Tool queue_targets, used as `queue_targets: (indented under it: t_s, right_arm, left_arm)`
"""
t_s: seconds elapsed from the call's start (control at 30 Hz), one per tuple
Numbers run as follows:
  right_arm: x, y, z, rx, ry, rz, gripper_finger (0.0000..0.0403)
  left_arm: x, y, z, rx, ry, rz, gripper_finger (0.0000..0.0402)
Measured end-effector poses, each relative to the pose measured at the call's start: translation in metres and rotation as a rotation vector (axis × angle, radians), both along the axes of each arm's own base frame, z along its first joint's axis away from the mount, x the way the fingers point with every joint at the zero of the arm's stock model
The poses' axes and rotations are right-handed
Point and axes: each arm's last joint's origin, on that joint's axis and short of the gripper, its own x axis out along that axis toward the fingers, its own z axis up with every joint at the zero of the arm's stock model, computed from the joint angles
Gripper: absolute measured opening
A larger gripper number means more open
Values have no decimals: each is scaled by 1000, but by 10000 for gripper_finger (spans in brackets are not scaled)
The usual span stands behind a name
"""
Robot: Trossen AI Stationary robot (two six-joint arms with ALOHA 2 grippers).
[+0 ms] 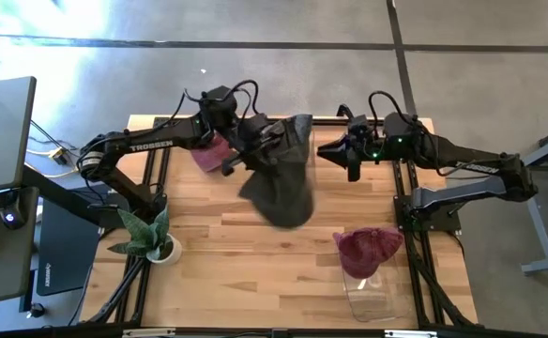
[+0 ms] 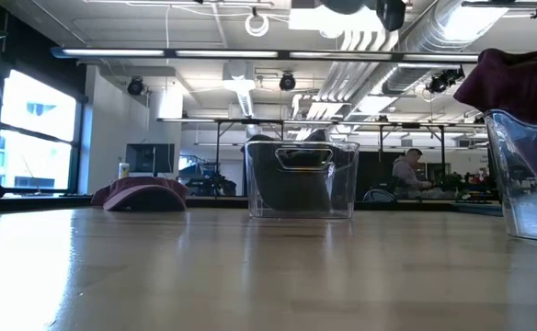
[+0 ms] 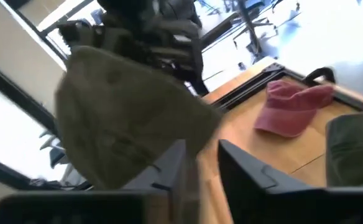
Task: Pick & Place hat
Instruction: Put the black cap into the top transparent bin
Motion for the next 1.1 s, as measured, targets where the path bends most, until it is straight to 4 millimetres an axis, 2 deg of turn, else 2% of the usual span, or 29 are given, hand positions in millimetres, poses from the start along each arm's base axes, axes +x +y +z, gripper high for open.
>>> queue_targets:
  t_s: [0.07,0.17,0.27,0.37,0.47,0.53,0.67,0.77,0.83,0.93,1.1]
  right_arm:
    - [-7,1,4,18,-14,21,129]
    - [-23,3,13,24,-58,23,167]
    - [-34,6,23,-10,-114,7,187]
    - [-33,7,27,-57,-122,26,197]
    - [-25,5,28,-92,-111,41,208]
    - [-16,0,29,-109,-120,68,222]
    - [6,-11,30,-132,-126,190,261]
    - [23,-21,24,-165,-90,298,282]
    - [34,-28,21,-179,-74,361,287]
    - [48,-37,13,-184,-22,429,288]
    - [64,-46,-4,-160,83,537,283]
  left_arm:
    - [-1,-1,6,4,-1,-25,8]
    - [-1,1,8,-15,30,39,5]
    - [1,2,4,-25,82,101,6]
    - [8,5,-8,-25,138,105,4]
    - [16,7,-22,-55,214,84,2]
    - [19,8,-24,-62,221,67,2]
    - [20,7,-28,-98,274,28,2]
    - [28,6,-37,-116,309,15,1]
    - [30,8,-45,-141,368,23,1]
    - [30,8,-46,-151,389,21,1]
    - [34,9,-59,-196,490,36,1]
